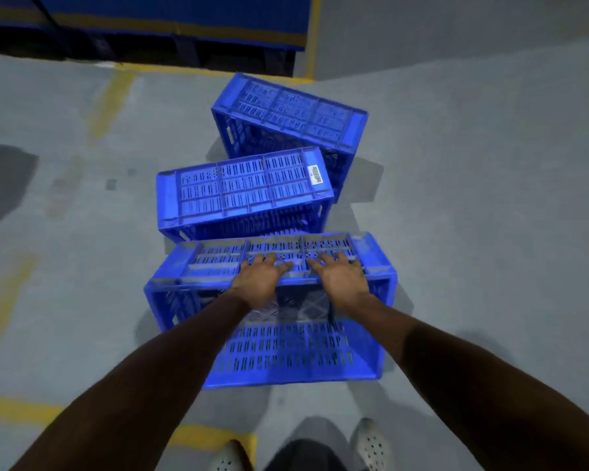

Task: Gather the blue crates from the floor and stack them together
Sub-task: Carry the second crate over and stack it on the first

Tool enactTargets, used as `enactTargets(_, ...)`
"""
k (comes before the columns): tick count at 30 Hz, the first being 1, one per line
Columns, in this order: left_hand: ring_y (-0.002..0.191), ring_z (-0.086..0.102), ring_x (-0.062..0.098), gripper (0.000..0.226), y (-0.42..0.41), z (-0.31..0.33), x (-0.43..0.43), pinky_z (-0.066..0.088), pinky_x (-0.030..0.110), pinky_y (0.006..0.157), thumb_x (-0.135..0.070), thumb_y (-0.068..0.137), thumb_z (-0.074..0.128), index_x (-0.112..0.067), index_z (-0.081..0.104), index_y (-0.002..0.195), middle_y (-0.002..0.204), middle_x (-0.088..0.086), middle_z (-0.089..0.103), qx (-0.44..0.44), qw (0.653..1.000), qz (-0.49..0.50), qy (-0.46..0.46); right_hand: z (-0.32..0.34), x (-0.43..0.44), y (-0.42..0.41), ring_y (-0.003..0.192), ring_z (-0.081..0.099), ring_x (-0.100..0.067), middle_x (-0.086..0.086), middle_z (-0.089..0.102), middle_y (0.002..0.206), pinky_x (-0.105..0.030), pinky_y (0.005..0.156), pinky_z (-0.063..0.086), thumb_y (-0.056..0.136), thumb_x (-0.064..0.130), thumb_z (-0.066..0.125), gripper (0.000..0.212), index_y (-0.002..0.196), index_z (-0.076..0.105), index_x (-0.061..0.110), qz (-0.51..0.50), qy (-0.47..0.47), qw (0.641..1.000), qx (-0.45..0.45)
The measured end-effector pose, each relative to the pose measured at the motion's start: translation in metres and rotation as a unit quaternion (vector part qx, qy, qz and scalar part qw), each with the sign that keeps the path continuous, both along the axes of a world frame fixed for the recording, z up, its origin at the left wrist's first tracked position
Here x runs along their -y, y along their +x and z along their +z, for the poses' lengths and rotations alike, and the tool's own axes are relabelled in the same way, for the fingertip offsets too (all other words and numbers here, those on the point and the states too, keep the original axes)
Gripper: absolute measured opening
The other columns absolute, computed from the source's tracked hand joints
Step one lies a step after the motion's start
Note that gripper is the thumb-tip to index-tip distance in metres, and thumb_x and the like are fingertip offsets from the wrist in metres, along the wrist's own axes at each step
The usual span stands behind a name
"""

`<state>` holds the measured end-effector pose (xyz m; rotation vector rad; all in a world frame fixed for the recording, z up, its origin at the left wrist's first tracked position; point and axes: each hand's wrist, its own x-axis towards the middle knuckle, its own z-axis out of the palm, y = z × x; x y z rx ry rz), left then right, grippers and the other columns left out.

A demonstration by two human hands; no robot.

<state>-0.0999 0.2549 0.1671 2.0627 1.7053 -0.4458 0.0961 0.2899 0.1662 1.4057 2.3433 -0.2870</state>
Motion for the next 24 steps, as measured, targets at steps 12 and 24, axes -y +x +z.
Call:
enactTargets(12,0.116,0.052,0.034,0.051,0.057,0.312,-0.037,0.044,0.053,0.094,-0.019,0.091,0.051,-0.036,0.048,0.139,0.126,0.009,0.054,0.033,0.992,-0.110,0.041,0.300,0.029,0.075,0.116,0.052,-0.031,-0.004,0.059,0.125,-0.042,0.088,0.045,0.083,0.006,0.055,0.041,0.120,0.053,0.022,-0.095,0.091,0.989,-0.064)
enactTargets(24,0.090,0.063,0.035,0.027,0.115,0.592,-0.052,0.046,0.036,0.071,-0.009,0.079,0.057,-0.009,0.068,0.104,0.101,0.022,0.068,0.068,0.977,-0.166,0.114,0.478,0.146,0.097,0.133,0.038,-0.038,-0.023,0.029,0.152,-0.049,0.106,0.036,0.079,0.026,0.059,0.068,0.142,0.037,0.010,0.005,0.323,0.920,-0.223)
